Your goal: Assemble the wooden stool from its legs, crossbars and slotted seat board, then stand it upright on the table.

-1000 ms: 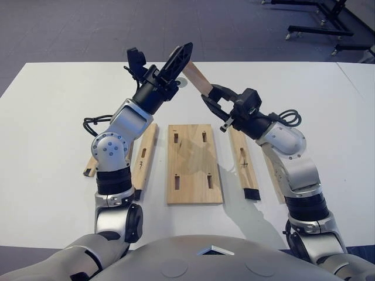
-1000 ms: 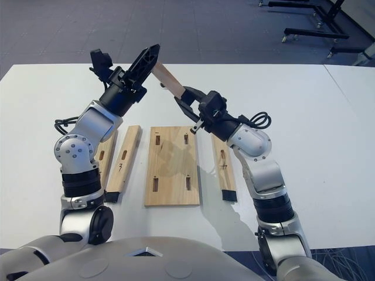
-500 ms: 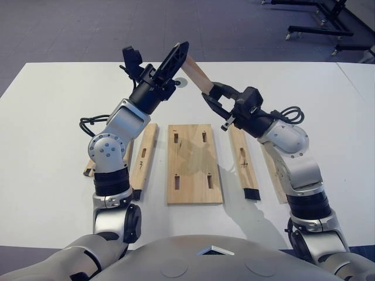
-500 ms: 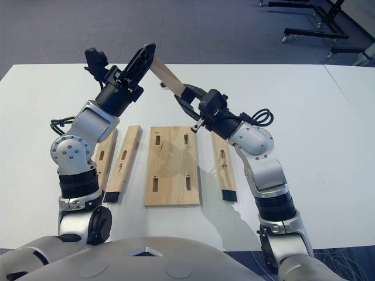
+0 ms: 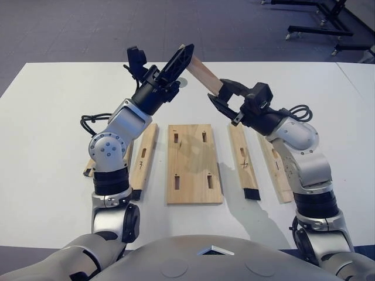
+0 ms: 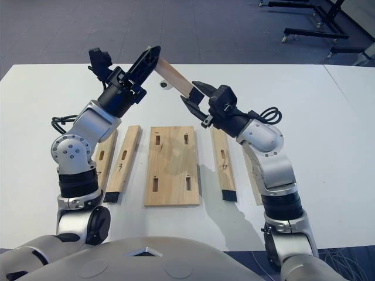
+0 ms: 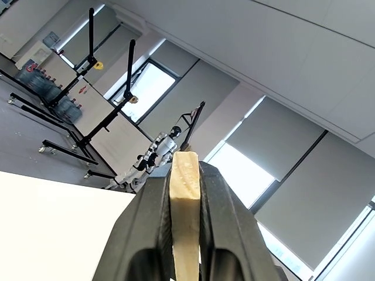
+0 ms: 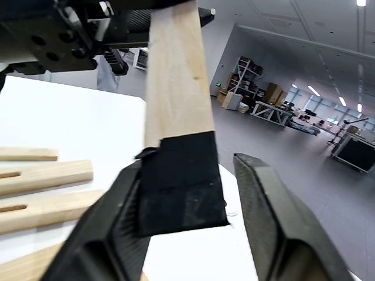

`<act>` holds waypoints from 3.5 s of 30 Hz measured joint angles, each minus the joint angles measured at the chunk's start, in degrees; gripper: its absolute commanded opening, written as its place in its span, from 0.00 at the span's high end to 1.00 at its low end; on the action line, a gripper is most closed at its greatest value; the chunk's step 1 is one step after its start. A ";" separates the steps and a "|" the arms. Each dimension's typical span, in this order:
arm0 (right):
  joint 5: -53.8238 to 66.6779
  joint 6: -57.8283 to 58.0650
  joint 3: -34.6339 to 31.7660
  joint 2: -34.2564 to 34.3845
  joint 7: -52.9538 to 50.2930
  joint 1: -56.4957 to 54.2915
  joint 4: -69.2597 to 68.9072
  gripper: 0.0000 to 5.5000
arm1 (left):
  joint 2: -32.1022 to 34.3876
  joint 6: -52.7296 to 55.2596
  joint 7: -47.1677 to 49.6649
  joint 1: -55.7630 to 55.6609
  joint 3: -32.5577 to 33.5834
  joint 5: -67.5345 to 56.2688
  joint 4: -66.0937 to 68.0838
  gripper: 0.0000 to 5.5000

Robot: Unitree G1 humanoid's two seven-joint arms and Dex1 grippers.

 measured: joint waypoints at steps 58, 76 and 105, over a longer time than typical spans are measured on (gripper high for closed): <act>0.61 10.14 -10.17 -2.20 -9.33 0.89 2.42 0.11 | 13.84 1.94 25.86 33.40 -17.53 61.92 -37.38 0.93; 1.11 10.22 -12.51 -0.17 -13.22 1.03 3.69 0.11 | 13.88 -12.28 14.89 43.90 -14.55 65.77 -36.28 0.93; 0.92 10.35 -12.91 -0.15 -14.55 2.36 2.50 0.11 | 12.64 -18.57 8.80 48.61 -8.51 66.39 -31.78 0.93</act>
